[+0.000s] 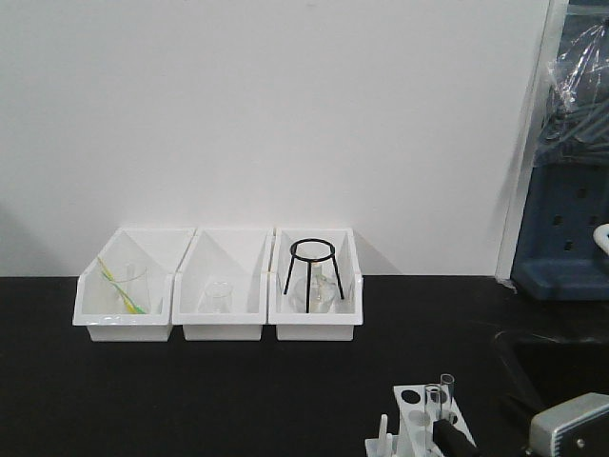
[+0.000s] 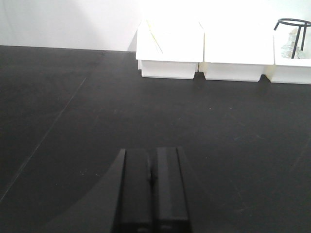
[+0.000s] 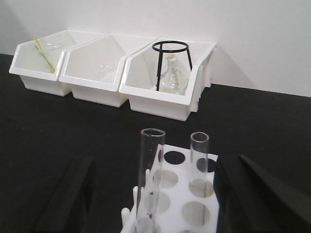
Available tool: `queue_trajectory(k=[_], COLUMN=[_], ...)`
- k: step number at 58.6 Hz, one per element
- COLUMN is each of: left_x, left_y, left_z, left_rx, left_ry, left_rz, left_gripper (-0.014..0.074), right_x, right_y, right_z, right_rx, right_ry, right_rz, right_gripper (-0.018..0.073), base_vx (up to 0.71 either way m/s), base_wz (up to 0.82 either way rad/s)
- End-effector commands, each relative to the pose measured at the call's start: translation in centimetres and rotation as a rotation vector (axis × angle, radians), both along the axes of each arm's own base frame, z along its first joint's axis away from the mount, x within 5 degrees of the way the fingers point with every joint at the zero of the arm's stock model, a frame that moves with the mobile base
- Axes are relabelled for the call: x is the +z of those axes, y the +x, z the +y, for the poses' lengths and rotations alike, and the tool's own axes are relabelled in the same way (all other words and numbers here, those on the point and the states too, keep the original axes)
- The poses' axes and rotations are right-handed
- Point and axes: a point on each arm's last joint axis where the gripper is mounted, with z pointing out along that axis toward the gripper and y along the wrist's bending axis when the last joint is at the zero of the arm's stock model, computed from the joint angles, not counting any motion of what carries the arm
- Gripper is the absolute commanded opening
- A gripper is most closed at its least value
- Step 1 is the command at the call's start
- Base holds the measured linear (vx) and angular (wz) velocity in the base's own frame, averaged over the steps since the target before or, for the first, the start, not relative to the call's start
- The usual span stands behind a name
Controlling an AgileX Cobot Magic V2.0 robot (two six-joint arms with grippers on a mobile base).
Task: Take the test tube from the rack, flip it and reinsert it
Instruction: 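Move the open right gripper down around a clear test tube, then close the right gripper on the clear test tube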
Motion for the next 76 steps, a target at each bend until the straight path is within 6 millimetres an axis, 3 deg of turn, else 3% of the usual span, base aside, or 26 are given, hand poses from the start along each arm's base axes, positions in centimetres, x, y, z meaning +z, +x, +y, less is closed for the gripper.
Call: queue_trajectory(k=[1, 15, 30, 40, 49, 63, 76], left_x=[0.7, 0.7, 0.7, 0.7, 0.7, 0.7, 0.7], left_y=[0.0, 0.0, 0.0, 0.0, 0.0, 0.0, 0.0], left_z=[-0.1, -0.1, -0.1, -0.1, -0.1, -0.1, -0.1], left_rx=[-0.008, -0.008, -0.008, -0.008, -0.008, -0.008, -0.008], left_ry=[-0.001, -0.001, -0.001, -0.001, -0.001, -0.001, -0.001], left_rz=[-0.088, -0.088, -0.088, -0.088, -0.088, -0.088, -0.088], left_gripper=[-0.0006, -0.0006, -0.0006, -0.0006, -0.0006, -0.0006, -0.0006], right_x=[0.9, -0.9, -1.5, -2.2, -2.3, -2.3, -1.5], right_y=[1.0, 2.6, 5.2, 5.9, 5.9, 5.9, 5.7], right_z=[0.7, 1.3, 2.1, 2.4, 2.4, 2.3, 2.3], right_rx=[0.046, 0.055, 0.057, 0.057, 0.056, 0.054, 0.057], right_ry=[0.053, 0.083, 0.086, 0.080, 0.080, 0.080, 0.086], right_rz=[-0.137, -0.143, -0.137, -0.118, -0.114, -0.114, -0.143], right_gripper=[0.0553, 0.0553, 0.0551, 0.0522, 0.0383, -0.0002, -0.0013], base_vx=[0.00, 0.00, 0.00, 0.00, 0.00, 0.00, 0.00], base_wz=[0.00, 0.00, 0.00, 0.00, 0.00, 0.00, 0.00])
